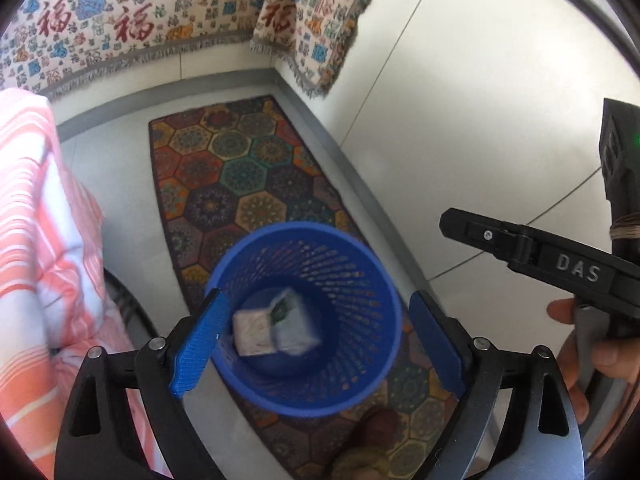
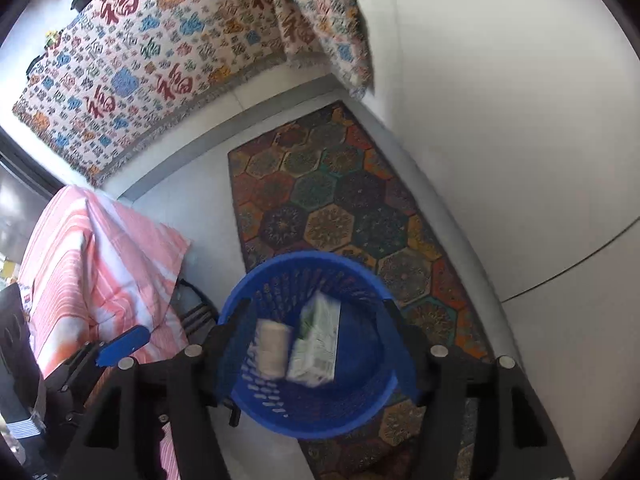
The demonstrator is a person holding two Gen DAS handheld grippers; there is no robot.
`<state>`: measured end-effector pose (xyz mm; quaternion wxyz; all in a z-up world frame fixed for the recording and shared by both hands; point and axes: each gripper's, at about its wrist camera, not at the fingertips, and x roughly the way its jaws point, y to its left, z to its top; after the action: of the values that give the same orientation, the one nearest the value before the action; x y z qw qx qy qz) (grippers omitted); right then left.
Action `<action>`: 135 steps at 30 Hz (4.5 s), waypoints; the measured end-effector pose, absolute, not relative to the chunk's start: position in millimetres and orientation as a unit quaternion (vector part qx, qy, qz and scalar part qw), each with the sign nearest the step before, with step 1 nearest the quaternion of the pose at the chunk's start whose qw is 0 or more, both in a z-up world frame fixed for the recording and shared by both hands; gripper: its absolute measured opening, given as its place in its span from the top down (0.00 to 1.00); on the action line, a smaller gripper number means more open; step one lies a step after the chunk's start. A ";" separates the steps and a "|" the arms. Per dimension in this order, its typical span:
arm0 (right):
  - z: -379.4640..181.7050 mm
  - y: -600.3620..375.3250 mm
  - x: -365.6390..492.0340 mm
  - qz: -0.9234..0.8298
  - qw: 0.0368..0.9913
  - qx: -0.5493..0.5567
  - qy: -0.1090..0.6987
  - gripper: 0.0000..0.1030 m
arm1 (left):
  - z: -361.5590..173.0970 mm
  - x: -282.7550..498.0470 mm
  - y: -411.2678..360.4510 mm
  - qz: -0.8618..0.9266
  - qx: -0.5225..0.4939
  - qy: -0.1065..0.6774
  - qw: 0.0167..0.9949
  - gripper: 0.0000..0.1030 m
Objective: Collect trash
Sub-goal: 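Return both tools to the table toward the remaining trash, then grasp the red candy bar wrapper with the left tool while the right tool grasps the clear plastic box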
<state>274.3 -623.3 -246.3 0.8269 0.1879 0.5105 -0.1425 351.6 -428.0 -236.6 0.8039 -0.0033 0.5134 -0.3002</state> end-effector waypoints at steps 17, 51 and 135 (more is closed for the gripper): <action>-135.9 -504.5 258.2 -0.082 0.922 0.094 0.366 0.38 | -149.0 234.1 -242.9 -0.232 -0.009 0.455 0.860 0.00; -210.9 -211.8 244.0 0.124 0.884 -0.073 0.446 0.23 | -142.9 288.5 23.9 -0.093 0.143 0.432 0.886 0.01; -193.0 -288.0 307.9 0.083 0.867 -0.033 0.490 0.21 | -187.4 234.0 -0.4 -0.116 -0.017 0.512 0.851 0.30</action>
<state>307.9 -288.0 -193.0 0.8671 -0.0332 0.4899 0.0835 234.0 -0.4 -187.4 0.8513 -0.0168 0.5115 -0.1158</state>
